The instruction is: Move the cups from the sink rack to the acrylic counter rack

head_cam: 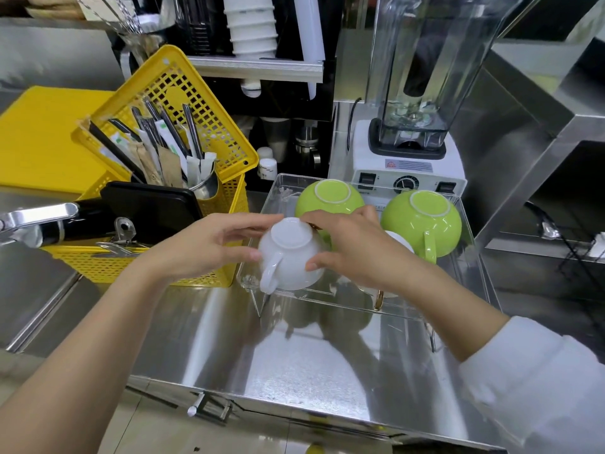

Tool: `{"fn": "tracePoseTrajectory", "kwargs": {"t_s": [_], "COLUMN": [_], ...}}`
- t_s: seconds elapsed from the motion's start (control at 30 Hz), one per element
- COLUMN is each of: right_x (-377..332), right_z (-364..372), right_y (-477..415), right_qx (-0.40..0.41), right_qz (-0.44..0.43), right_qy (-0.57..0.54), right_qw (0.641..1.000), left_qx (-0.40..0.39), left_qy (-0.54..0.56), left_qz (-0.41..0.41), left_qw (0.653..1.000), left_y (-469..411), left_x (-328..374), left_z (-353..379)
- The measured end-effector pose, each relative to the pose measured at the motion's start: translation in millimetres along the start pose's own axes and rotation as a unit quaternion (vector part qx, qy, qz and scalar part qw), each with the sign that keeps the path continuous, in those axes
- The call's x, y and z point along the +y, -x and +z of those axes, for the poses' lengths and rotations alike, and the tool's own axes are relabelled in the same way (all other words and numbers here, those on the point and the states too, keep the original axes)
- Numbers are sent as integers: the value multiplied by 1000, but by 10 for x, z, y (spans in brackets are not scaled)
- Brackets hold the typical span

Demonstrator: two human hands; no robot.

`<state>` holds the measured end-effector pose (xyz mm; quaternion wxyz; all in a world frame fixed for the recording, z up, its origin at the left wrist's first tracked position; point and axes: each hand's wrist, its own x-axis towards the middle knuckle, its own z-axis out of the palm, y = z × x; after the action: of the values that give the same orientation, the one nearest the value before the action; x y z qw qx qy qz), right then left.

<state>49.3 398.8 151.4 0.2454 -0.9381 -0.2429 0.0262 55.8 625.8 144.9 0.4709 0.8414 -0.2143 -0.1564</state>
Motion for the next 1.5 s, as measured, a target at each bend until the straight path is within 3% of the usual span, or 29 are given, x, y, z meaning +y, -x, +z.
{"fn": "tracePoseTrajectory", "kwargs": {"t_s": [0.23,0.6,0.7,0.8,0.87,0.93,1.03,1.13,1.23,1.5], "right_x": [37,106,147,222,305,398,559,656,702,806], "right_z": [-99,-126,-163,-274,-348,-397,-436,-446,-397,-364], "right_y": [-20,11,80,211,307,399,532,658,687,668], "right_qx": [-70,-43,17,107,129,129,101,49,46,49], "right_qz": [26,-34,-25,5,45,74,113,163,136,108], "right_qy": [-42,-18,-1,-20,-44,-44,-27,-18,40,45], "right_qw": [996,998,1000,994,990,988,988,985,989,992], "left_qx": [55,33,24,110,192,219,136,48,13,0], "left_qy": [-81,-19,-38,-29,-64,-132,-251,-368,-441,-359], "left_qz": [9,24,16,27,52,96,151,139,116,105], "left_qw": [995,999,999,993,978,962,946,918,890,927], "left_y": [-61,-72,-31,-6,-27,-69,-193,-387,-567,-700], "left_x": [-19,-61,-19,113,272,472,700,786,798,667], "left_z": [61,77,22,6,58,160,363,604,790,906]}}
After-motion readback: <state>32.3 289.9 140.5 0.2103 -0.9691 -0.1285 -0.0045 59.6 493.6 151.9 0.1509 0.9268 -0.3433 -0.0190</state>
